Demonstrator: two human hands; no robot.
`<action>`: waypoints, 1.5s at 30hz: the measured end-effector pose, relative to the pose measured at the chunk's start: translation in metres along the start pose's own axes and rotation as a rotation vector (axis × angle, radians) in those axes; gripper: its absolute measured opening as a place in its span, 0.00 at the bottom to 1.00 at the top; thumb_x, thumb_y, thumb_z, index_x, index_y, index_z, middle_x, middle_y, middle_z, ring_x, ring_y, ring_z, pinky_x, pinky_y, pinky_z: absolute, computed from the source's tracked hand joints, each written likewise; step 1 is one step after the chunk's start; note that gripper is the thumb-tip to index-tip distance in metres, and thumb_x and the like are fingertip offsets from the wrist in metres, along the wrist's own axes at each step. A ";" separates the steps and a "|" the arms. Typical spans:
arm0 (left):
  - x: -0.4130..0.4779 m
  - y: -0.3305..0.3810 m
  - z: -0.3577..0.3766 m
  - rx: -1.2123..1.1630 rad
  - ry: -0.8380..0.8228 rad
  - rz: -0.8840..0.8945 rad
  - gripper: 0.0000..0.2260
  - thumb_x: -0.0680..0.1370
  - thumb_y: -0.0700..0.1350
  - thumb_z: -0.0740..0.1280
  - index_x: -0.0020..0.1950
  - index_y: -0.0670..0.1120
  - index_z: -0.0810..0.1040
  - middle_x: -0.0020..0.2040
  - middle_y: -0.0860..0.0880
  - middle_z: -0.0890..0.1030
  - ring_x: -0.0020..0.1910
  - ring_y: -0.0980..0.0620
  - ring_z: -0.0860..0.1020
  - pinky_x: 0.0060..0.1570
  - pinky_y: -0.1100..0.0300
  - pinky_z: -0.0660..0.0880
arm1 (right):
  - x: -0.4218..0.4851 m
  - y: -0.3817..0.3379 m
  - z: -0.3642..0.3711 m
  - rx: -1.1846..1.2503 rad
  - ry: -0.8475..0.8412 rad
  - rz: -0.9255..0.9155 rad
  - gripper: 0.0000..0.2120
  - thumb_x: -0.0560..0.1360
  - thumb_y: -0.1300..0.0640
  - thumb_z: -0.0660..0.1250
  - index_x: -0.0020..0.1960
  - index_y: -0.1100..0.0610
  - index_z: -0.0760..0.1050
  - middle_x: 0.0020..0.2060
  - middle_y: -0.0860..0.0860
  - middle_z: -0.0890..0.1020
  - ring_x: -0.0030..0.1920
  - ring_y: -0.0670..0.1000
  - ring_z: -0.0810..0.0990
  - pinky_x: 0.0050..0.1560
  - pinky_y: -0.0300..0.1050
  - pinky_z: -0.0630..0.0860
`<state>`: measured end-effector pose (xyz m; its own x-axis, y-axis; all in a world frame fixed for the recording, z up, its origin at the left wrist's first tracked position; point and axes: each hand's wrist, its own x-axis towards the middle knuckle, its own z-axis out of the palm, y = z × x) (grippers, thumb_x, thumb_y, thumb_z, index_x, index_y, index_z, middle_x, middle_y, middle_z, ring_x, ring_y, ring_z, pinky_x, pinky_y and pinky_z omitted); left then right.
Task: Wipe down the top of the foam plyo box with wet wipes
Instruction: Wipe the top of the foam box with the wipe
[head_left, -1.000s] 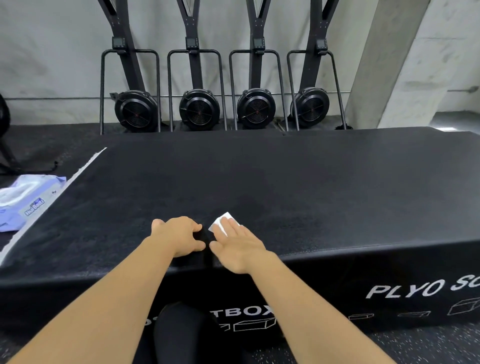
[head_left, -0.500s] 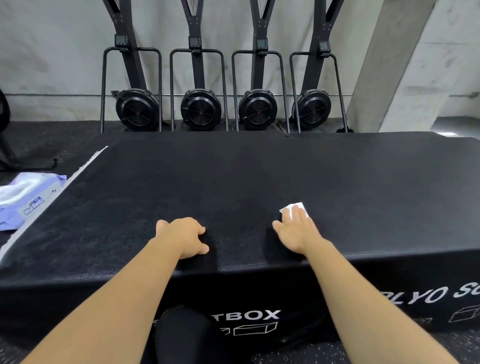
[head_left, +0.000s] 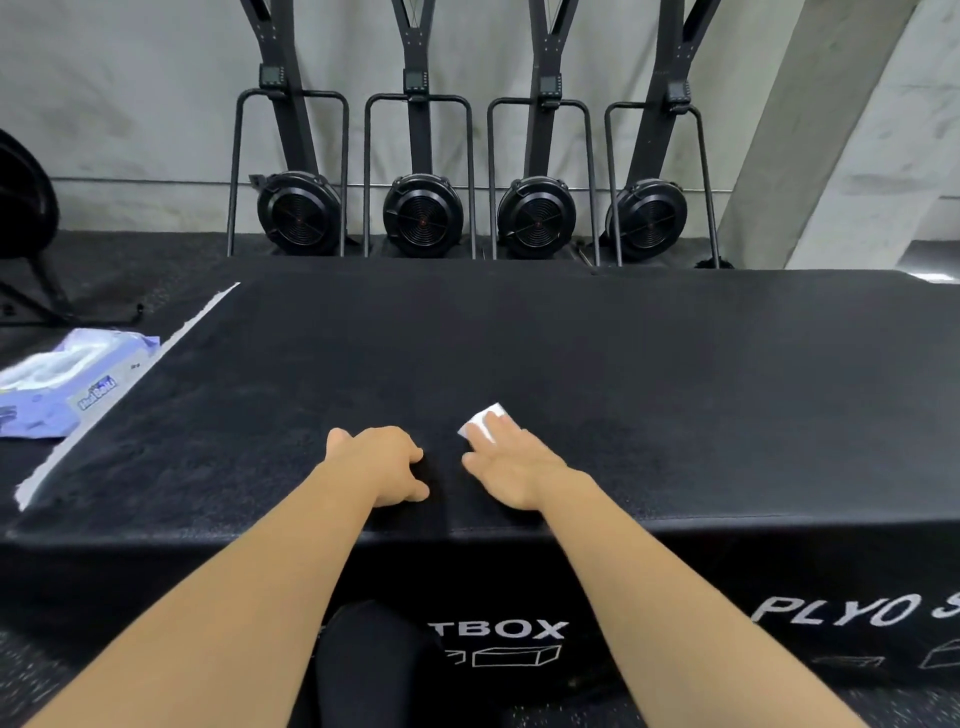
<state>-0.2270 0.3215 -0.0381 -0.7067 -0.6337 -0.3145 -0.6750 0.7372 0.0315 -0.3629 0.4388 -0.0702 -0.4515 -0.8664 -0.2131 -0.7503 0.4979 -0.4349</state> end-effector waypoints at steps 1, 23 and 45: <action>0.000 0.000 -0.001 -0.003 -0.007 -0.001 0.24 0.77 0.58 0.66 0.73 0.58 0.68 0.67 0.57 0.74 0.64 0.53 0.73 0.64 0.55 0.57 | -0.002 0.014 -0.005 -0.013 0.047 0.011 0.22 0.80 0.48 0.52 0.74 0.44 0.62 0.71 0.43 0.59 0.65 0.54 0.66 0.68 0.51 0.64; 0.001 0.005 -0.002 0.027 -0.007 -0.006 0.13 0.76 0.56 0.66 0.59 0.57 0.77 0.58 0.56 0.80 0.57 0.53 0.76 0.58 0.54 0.59 | 0.011 -0.033 0.024 -0.129 0.048 0.010 0.27 0.83 0.46 0.49 0.79 0.55 0.52 0.77 0.53 0.51 0.77 0.53 0.47 0.77 0.49 0.49; 0.003 0.002 -0.002 -0.040 -0.017 -0.025 0.24 0.76 0.58 0.68 0.72 0.58 0.69 0.66 0.57 0.75 0.65 0.52 0.73 0.68 0.54 0.56 | 0.014 0.082 -0.040 0.003 0.174 0.328 0.26 0.82 0.47 0.51 0.78 0.53 0.57 0.75 0.52 0.57 0.75 0.54 0.55 0.75 0.51 0.55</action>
<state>-0.2307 0.3207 -0.0368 -0.6861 -0.6474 -0.3320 -0.7005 0.7111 0.0609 -0.4502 0.4693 -0.0741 -0.7433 -0.6417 -0.1893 -0.5510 0.7476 -0.3707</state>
